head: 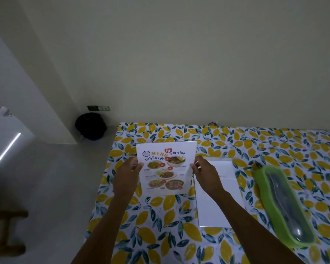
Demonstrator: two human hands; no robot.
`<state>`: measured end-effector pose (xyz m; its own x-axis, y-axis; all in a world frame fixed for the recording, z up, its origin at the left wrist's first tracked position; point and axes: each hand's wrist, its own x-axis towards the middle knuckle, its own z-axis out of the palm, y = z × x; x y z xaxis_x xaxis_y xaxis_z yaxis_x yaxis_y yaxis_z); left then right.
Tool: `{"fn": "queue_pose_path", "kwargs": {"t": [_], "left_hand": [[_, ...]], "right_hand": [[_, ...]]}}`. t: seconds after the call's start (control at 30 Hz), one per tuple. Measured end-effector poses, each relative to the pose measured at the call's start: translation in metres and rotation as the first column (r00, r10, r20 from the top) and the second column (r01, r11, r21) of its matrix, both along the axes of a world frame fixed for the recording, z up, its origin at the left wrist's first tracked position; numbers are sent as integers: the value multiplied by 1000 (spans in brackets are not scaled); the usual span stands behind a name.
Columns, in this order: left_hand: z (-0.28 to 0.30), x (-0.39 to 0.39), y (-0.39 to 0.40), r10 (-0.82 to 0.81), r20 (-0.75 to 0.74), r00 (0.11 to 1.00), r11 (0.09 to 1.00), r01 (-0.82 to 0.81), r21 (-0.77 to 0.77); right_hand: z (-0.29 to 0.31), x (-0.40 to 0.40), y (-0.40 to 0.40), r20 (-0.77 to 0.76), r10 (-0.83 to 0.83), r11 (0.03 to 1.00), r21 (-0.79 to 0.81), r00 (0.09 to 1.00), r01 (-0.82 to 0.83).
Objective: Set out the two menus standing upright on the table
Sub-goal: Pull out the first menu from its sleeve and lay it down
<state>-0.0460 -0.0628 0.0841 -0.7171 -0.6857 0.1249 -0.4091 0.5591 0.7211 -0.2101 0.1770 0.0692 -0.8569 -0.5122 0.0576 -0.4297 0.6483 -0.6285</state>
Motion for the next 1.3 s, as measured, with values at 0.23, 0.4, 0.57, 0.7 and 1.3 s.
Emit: {"fn": "queue_pose_path", "kwargs": {"t": [0.23, 0.4, 0.57, 0.7, 1.3], "left_hand": [[-1, -1, 2, 1, 22, 1000, 1000, -1, -12], [-4, -1, 1, 3, 44, 999, 999, -2, -33], [-14, -2, -3, -11, 41, 999, 999, 12, -30], [-26, -3, -5, -11, 44, 999, 999, 13, -38], [-33, 42, 48, 172, 414, 894, 853, 75, -517]], "right_hand": [[-15, 2, -2, 21, -26, 1000, 13, 999, 26], [-22, 5, -4, 27, -51, 998, 30, 998, 51], [-24, 9, -5, 33, -63, 997, 37, 997, 62], [-28, 10, -5, 37, -73, 996, 50, 997, 71], [-3, 22, 50, -52, 95, 816, 576, 994, -48]]}}
